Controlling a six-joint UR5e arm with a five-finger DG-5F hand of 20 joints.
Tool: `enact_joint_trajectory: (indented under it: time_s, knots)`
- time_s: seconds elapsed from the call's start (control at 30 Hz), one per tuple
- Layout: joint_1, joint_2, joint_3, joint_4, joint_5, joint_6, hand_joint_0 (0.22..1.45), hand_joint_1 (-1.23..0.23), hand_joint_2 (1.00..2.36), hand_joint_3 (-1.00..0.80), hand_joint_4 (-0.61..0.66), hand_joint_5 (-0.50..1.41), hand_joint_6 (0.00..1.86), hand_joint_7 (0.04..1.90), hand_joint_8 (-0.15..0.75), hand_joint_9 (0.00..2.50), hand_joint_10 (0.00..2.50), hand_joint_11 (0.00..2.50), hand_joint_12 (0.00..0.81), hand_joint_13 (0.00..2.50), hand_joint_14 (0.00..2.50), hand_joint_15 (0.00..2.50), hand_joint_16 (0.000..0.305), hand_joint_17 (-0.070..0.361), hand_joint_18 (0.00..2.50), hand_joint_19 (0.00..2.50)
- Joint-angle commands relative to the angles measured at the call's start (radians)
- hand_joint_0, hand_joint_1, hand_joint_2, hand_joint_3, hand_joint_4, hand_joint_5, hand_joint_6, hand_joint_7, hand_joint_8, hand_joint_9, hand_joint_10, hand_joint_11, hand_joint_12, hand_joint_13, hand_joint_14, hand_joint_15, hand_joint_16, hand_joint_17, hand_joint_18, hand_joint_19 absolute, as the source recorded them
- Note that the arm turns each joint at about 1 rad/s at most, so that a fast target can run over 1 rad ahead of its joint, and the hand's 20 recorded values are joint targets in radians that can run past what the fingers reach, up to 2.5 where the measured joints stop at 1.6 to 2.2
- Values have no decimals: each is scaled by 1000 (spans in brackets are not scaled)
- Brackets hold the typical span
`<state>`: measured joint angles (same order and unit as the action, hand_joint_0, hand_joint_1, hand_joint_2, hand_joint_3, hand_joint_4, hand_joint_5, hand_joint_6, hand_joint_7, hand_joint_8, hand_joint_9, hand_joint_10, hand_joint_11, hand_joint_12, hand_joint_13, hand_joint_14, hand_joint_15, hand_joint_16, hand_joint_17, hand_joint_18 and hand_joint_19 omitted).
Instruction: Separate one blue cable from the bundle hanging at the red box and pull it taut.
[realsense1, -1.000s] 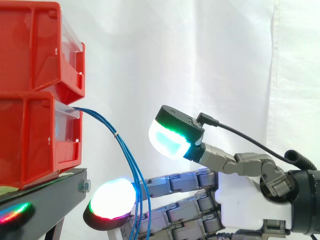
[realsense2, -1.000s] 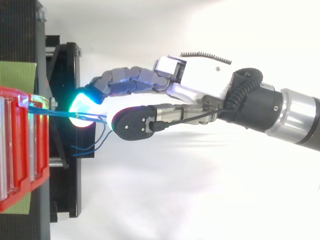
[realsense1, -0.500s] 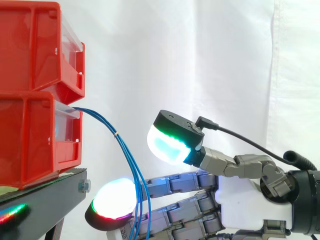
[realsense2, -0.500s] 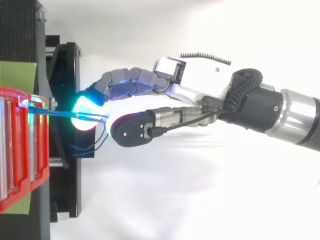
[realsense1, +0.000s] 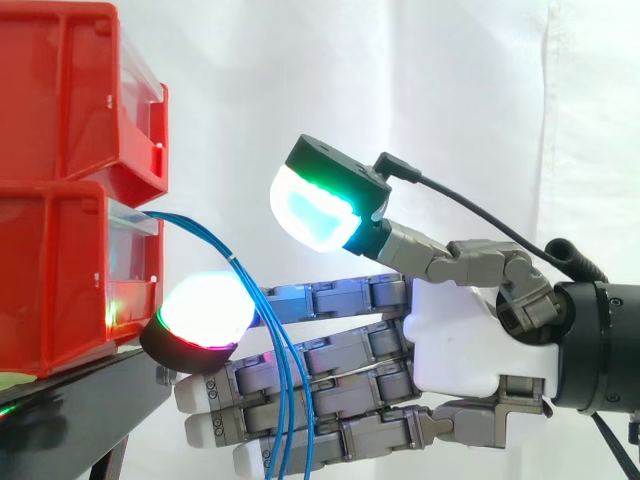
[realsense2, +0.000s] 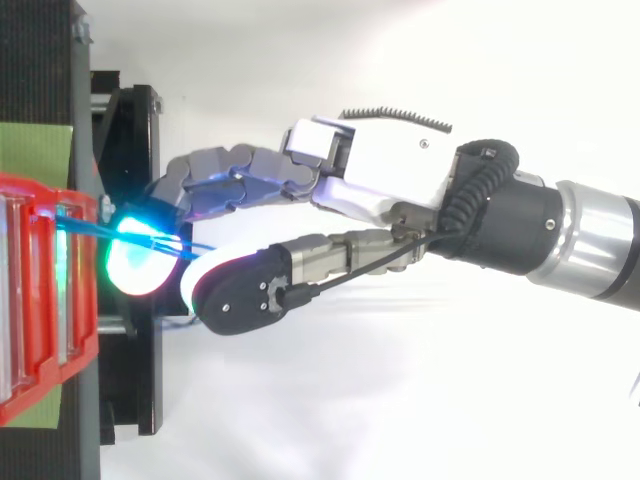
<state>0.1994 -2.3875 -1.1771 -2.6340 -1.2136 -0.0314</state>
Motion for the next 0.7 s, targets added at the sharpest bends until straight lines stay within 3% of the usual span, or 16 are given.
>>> enact_joint_trajectory:
  time_s: [0.0, 0.37, 0.53, 0.67]
  knots:
    - [0, 1, 4, -26, -17, 1, 597, -521, 1000, -500, 303, -162, 503, 943, 283, 512, 3, 88, 225, 361, 1, 0, 28, 63, 324, 119]
    - [0, 2, 17, -37, -20, 15, 621, -515, 1000, -500, 304, -155, 503, 968, 281, 531, 2, 102, 228, 374, 0, 0, 28, 63, 332, 124]
    - [0, 4, 17, -75, -24, 21, 634, -524, 1000, -488, 292, -150, 503, 1005, 284, 542, 3, 106, 228, 381, 0, 0, 28, 63, 338, 126]
    - [-5, 4, 17, -101, -55, 31, 643, -545, 1003, -469, 257, -142, 503, 1082, 281, 553, 5, 130, 228, 391, 1, 4, 28, 63, 351, 135]
